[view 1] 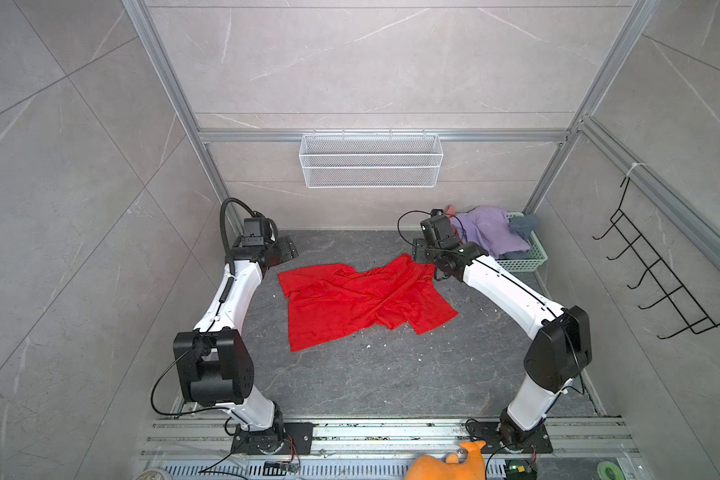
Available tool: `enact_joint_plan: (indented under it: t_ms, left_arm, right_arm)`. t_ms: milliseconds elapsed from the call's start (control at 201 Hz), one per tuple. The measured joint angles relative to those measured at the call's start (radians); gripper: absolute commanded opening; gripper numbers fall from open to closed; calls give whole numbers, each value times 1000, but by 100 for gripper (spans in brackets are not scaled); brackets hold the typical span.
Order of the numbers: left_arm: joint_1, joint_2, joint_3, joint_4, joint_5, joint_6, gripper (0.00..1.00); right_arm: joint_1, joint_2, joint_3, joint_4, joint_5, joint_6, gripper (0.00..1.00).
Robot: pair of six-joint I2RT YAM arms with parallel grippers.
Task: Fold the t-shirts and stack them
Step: 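Grasp the red t-shirt's nearer corners with the left and right grippers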
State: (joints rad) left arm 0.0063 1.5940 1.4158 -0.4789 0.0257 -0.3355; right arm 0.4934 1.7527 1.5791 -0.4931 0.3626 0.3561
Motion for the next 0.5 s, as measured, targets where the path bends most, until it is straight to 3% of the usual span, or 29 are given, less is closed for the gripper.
enact_joint_plan:
  t_ms: [70, 274, 498]
  left_arm:
    - [0, -32, -39, -2, 2, -33, 76]
    - [-16, -224, -343, -50, 5, -153, 75]
    - [-126, -319, -551, -169, -19, -277, 73]
  right_arm:
    - [0, -26, -43, -3, -5, 4, 73]
    - [-6, -148, -276, -6, -4, 34, 83]
    - [-69, -206, -462, 3, -36, 68, 91]
